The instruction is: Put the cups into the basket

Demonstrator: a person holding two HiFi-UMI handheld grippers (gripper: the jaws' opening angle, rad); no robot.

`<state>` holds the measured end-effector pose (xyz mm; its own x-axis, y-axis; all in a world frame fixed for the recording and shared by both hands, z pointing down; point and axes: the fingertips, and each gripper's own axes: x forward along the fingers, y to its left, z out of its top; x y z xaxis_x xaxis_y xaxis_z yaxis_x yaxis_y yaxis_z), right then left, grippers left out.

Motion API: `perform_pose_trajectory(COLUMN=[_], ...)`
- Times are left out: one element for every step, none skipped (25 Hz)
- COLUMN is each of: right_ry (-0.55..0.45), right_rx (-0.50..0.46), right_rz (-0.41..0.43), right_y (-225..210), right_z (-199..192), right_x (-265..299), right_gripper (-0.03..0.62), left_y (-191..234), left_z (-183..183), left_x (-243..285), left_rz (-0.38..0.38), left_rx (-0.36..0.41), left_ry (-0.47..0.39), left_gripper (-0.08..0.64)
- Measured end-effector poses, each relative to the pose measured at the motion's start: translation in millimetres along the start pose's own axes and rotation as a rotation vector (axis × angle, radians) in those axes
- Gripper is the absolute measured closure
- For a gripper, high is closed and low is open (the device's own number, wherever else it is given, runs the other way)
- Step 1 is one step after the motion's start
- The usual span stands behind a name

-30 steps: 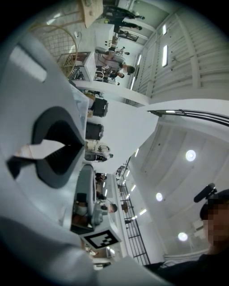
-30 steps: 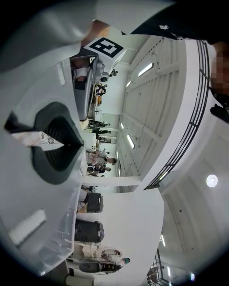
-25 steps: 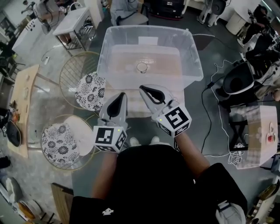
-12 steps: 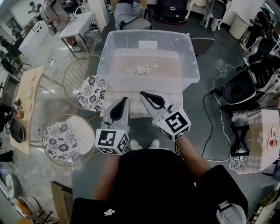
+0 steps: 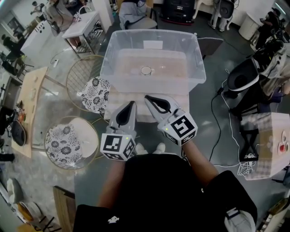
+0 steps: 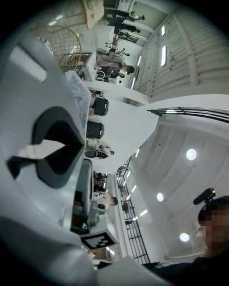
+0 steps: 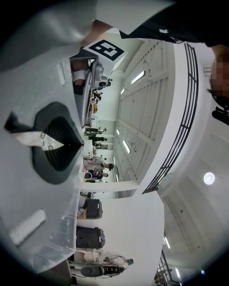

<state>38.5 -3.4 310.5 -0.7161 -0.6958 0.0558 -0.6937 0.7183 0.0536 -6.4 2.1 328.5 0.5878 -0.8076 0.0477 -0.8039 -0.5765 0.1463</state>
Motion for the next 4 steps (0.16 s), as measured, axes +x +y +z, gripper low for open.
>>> perform_pose_trajectory(right_ry=[0.001, 0.001, 0.002, 0.004], right_rx=[0.000, -0.001, -0.002, -0.002], right_rz=[0.001, 0.001, 0.002, 0.002], right_y=[1.2, 2.3, 3.4, 4.4], right_z=[-0.3, -0.7, -1.1, -1.6], right_x=[-0.9, -1.6, -2.4, -3.1], right_gripper=[0.591, 0.591, 0.591, 0.591], left_y=[-0.7, -1.1, -1.4, -1.7], left_z=[0.0, 0.0, 0.0, 0.0], left_x=[-0.7, -1.5, -2.4, -3.3], left_rz=[0.000, 0.001, 0.002, 0.004], left_rx=[0.001, 0.001, 0.000, -0.001], left_ry=[0.000, 0.000, -0.001, -0.002], left_gripper=[0.555, 0.555, 0.555, 0.555])
